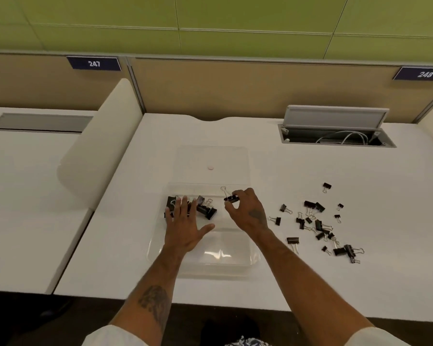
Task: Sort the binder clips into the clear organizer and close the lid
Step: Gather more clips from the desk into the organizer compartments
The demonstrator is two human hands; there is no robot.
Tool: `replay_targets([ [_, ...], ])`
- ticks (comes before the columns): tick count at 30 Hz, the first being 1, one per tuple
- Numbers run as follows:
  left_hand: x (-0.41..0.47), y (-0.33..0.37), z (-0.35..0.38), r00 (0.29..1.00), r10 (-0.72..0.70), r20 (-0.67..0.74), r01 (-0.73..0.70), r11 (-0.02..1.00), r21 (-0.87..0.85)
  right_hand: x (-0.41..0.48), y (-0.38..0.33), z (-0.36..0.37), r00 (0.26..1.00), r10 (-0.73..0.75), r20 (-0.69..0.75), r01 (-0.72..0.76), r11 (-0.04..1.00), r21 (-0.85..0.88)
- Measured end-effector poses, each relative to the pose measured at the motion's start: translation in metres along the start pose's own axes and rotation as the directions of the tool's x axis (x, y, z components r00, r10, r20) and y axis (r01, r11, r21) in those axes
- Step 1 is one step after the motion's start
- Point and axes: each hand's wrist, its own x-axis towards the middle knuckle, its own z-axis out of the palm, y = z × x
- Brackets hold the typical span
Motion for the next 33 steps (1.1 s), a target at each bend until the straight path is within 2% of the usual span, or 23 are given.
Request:
replay_targets([
  [4,-0.007,-0.011,0.008,0.999,-0.044,0.02,0.044,0.999,0.011,0.002,-0.023,0.02,0.995,-0.038,0.095,0.044,0.997,-0.061],
  [10,-0.006,-0.013,0.015,0.998,-0.057,0.018,0.057,0.998,0.009,0.005,-0.037,0.033,0.992,-0.04,0.119,0.054,0.992,-0.117],
  [18,-0.004,-0.015,0.019,0.998,-0.057,0.0,0.057,0.998,0.007,0.0,-0.038,0.037,0.97,-0.074,0.234,0.125,0.97,-0.21],
  [25,-0.004,-0.016,0.018,0.999,-0.046,-0.006,0.046,0.999,-0.021,-0.005,-0.03,0.035,0.965,-0.153,0.212,0.217,0.921,-0.324],
  [30,-0.004,-0.016,0.013,1.0,-0.023,-0.014,0.023,1.0,-0.019,-0.008,-0.019,0.029,0.972,-0.139,0.188,0.201,0.906,-0.373],
  [33,-0.001,-0.012,0.006,0.995,-0.009,-0.095,0.002,0.997,-0.076,-0.011,-0.008,0.021,0.982,-0.116,0.149,0.167,0.905,-0.392],
])
